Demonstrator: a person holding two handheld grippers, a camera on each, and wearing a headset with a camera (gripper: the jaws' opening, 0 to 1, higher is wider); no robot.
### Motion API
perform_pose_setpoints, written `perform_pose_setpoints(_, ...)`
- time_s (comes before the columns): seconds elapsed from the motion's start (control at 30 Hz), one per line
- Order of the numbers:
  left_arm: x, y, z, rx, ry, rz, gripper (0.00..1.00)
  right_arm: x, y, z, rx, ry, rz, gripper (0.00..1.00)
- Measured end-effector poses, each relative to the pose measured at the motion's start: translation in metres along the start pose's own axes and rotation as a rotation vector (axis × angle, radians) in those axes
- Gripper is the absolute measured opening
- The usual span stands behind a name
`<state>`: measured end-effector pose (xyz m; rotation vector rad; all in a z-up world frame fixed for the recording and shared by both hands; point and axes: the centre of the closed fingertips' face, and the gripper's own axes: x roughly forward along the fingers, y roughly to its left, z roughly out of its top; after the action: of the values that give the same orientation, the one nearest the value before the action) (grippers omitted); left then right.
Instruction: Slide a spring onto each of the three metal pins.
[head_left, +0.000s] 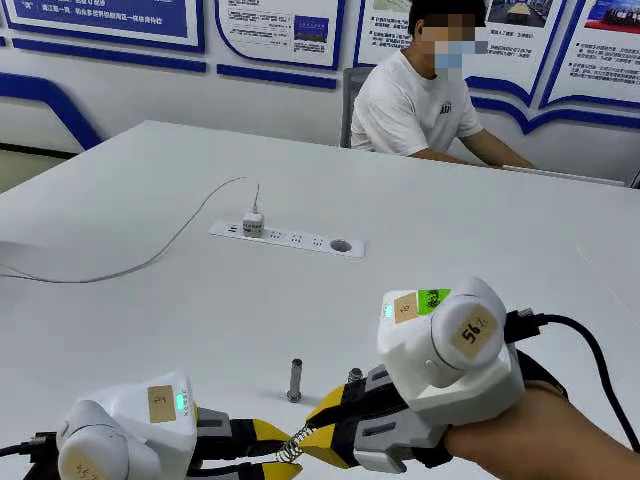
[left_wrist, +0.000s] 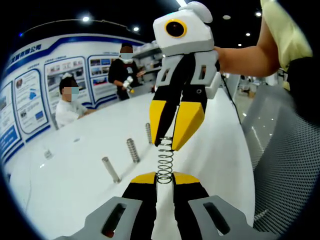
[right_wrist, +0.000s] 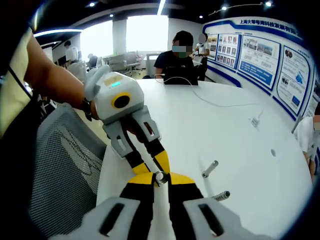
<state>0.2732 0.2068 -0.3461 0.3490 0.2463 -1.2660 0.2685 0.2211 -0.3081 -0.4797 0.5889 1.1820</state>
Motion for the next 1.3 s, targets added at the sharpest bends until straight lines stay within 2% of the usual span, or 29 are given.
perform_pose_setpoints(0.4, 0.001, 0.0, 0.007, -0.01, -0.021, 0.001, 0.12, 0.004, 0.0, 0.017, -0.007, -0.057, -0.018, 0.11)
perform_pose_setpoints(0.83, 0.001, 0.003, 0.006, -0.033, -0.03, 0.009, 0.13, 0.006, -0.003, 0.019, -0.018, -0.063, -0.029, 0.11)
perform_pose_setpoints(1.1, -0.001, 0.01, 0.001, -0.064, -0.023, 0.031, 0.22, 0.004, -0.013, 0.021, -0.013, -0.068, -0.049, 0.11)
perform_pose_setpoints(1.3, -0.007, 0.023, -0.001, -0.115, -0.031, 0.079, 0.34, 0.0, -0.024, 0.024, -0.01, -0.074, -0.078, 0.11)
